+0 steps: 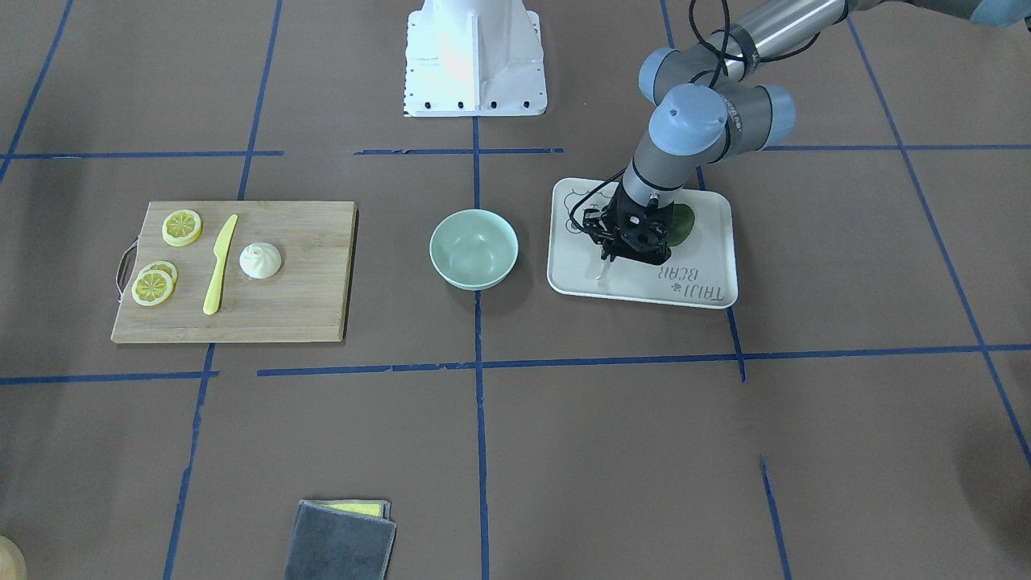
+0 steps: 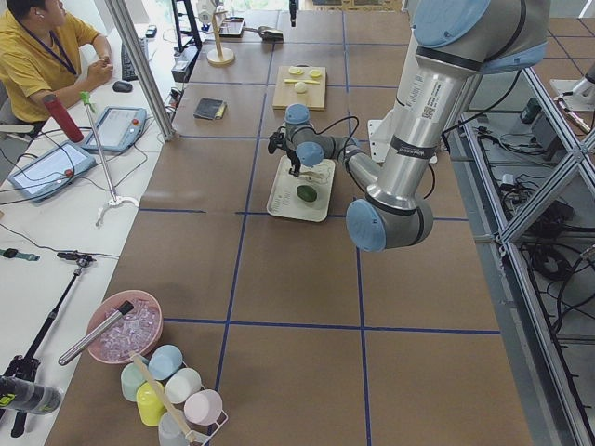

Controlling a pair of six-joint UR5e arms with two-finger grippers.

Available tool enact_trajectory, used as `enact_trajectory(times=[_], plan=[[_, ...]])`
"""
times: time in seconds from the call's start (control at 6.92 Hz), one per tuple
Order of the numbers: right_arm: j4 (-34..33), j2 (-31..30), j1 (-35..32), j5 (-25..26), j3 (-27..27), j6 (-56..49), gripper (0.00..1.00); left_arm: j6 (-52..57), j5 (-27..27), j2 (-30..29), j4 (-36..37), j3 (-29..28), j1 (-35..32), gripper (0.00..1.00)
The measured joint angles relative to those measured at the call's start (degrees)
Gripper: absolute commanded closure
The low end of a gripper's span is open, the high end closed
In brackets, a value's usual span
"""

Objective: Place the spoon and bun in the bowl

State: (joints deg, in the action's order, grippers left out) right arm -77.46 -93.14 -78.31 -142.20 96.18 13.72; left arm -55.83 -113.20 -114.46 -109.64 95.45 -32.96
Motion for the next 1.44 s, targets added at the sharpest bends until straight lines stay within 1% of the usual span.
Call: enact_trajectory(times=[0.14,0.29,0.58,0.87,1.01,1.16,1.3,1.44], plan=[[0.02,0.03,0.04,-0.02,0.03,0.1,0.0,-0.65,0.04,-0.71,0.8,1.44,-0.36,1.0],[0.03,0.08,0.07,-0.06,0.14,0.38,0.0,-2.25,0.14,-2.7,2.36,2.5,-0.88,1.0],[0.03,0.12,0.08,-0.09,0.29,1.0,0.0,-6.85,1.57,-8.51,3.46,1.85,-1.17,1.0],[0.03,0.12,0.09,-0.11,0.32,1.12,0.0,-12.18,3.05,-17.21,0.18,-5.33,-0.99,1.0],[0.03,0.14,0.09,-0.15,0.32,1.13,0.0,-13.55,3.7,-19.66,-1.61,-7.88,-0.66,0.46],[0.03,0.37,0.22,-0.17,0.33,1.13,0.0,-14.09,4.72,-20.7,-2.57,-8.95,-0.12,0.19],[0.03,1.01,0.57,-0.17,0.39,1.46,0.0,-14.08,5.31,-20.9,-2.94,-9.25,0.18,0.01],[0.03,2.1,1.46,-0.18,0.64,3.06,0.0,-13.99,5.6,-20.77,-3.0,-9.22,0.26,0.01]])
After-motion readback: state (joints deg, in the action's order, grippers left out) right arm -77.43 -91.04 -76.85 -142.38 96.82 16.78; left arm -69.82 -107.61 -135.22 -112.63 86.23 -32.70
